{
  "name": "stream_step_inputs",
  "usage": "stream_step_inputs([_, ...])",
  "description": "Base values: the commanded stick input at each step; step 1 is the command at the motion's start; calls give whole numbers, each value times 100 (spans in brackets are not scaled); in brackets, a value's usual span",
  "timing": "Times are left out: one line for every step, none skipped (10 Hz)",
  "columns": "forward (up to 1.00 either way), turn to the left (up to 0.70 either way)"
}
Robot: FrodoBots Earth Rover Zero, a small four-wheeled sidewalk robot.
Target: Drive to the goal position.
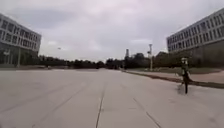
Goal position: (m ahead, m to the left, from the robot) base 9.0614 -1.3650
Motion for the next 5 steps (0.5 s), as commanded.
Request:
stream_step_inputs([100,0])
stream_step_inputs([100,0])
stream_step_inputs([100,0])
stream_step_inputs([100,0])
stream_step_inputs([100,0])
